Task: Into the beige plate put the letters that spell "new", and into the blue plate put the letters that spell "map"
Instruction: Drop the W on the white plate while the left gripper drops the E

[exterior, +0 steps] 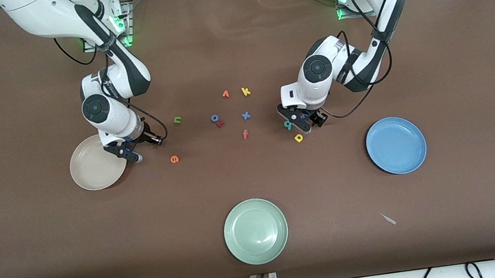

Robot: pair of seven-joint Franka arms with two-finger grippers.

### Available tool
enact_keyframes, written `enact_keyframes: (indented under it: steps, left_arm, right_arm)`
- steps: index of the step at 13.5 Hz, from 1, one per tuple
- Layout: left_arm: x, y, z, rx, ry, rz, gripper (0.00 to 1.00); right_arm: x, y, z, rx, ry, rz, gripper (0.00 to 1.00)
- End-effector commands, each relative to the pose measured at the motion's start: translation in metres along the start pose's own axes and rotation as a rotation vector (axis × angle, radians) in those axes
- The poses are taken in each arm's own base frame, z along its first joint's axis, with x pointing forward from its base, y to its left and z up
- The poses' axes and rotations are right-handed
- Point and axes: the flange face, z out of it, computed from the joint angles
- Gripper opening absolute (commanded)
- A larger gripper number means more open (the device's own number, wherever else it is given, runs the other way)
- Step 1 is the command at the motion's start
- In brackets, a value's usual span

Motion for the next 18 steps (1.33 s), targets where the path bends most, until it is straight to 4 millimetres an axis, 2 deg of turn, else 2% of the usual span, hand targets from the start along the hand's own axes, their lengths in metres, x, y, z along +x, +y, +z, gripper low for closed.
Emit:
enact_keyframes:
  steps: [1, 3, 5, 7, 8, 9, 11, 13, 14, 15, 16, 17, 18]
  left_arm:
    - [0.007, 0.001, 0.009, 0.026, -0.001, 0.021, 0.82]
    - [0.007, 0.001, 0.012, 0.023, -0.001, 0.021, 0.82]
    - [0.007, 0.002, 0.013, 0.023, 0.005, 0.022, 0.78]
    - [0.007, 0.000, 0.013, 0.021, 0.004, 0.018, 0.38]
    - [0.006, -0.003, 0.012, 0.022, 0.005, 0.013, 0.23]
    - [0.006, -0.007, 0.009, 0.025, 0.009, 0.008, 0.14]
    - [0.007, -0.011, -0.005, 0.038, 0.019, 0.009, 0.05]
    - [0.002, -0.027, -0.023, 0.056, 0.008, -0.012, 0.04]
    - [0.001, -0.036, -0.038, 0.068, 0.003, -0.022, 0.04]
    - [-0.002, -0.042, -0.048, 0.076, -0.025, -0.022, 0.04]
    - [-0.003, -0.053, -0.061, 0.085, -0.047, -0.014, 0.04]
    - [-0.006, -0.069, -0.070, 0.086, -0.080, -0.001, 0.04]
    - [-0.010, -0.087, -0.077, 0.082, -0.108, 0.012, 0.06]
  right_arm:
    - [0.006, -0.012, -0.019, -0.015, -0.035, -0.034, 0.01]
    - [0.020, -0.013, -0.038, -0.052, -0.077, -0.084, 0.01]
    - [0.039, 0.000, -0.050, -0.080, -0.104, -0.164, 0.02]
    - [0.056, 0.020, -0.057, -0.098, -0.127, -0.253, 0.03]
    - [0.064, 0.028, -0.059, -0.098, -0.126, -0.289, 0.03]
    - [0.071, 0.036, -0.060, -0.099, -0.124, -0.314, 0.03]
    - [0.086, 0.048, -0.063, -0.106, -0.114, -0.368, 0.03]
    - [0.099, 0.062, -0.063, -0.109, -0.113, -0.421, 0.04]
    - [0.105, 0.067, -0.064, -0.107, -0.110, -0.442, 0.04]
    - [0.110, 0.072, -0.064, -0.105, -0.108, -0.463, 0.09]
    - [0.114, 0.073, -0.063, -0.104, -0.109, -0.480, 0.19]
    - [0.118, 0.075, -0.065, -0.101, -0.106, -0.483, 0.55]
    - [0.119, 0.073, -0.067, -0.098, -0.100, -0.482, 1.00]
